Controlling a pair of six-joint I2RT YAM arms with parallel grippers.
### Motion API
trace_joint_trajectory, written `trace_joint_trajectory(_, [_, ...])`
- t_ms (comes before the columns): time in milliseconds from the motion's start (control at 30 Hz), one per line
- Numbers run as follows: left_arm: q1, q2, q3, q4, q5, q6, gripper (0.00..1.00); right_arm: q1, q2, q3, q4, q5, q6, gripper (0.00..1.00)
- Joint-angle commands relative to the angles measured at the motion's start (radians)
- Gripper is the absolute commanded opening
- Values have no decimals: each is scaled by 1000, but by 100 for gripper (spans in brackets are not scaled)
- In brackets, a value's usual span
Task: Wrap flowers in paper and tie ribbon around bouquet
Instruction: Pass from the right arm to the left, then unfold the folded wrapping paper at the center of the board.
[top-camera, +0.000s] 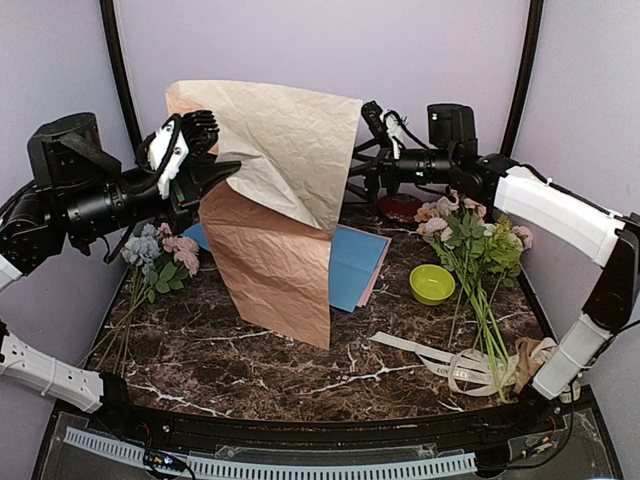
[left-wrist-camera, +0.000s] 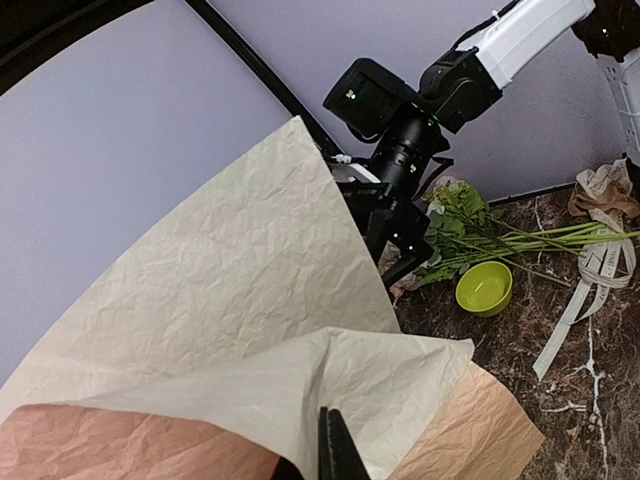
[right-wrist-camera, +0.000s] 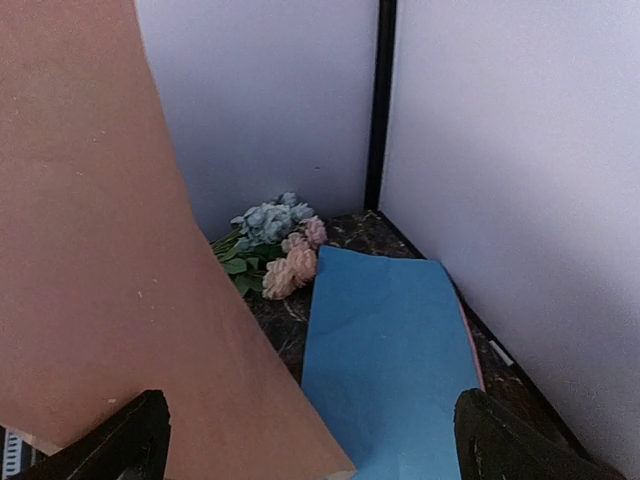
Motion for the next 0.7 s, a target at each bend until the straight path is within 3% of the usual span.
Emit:
trace_joint_trajectory(0, [1, -82, -42, 9, 41, -61, 0, 8, 22, 17, 93, -318, 22, 100])
trace_joint_trajectory(100, [1, -93, -49, -4, 25, -71, 0, 18, 10, -20, 71, -363, -20, 99])
trace_joint_trajectory(467, [1, -38, -44, 98, -132, -67, 0, 1, -188, -244, -37, -127, -92, 99])
trace_joint_trajectory(667, [1, -68, -67, 101, -71, -58, 0, 81, -211, -318, 156, -112, -28, 99])
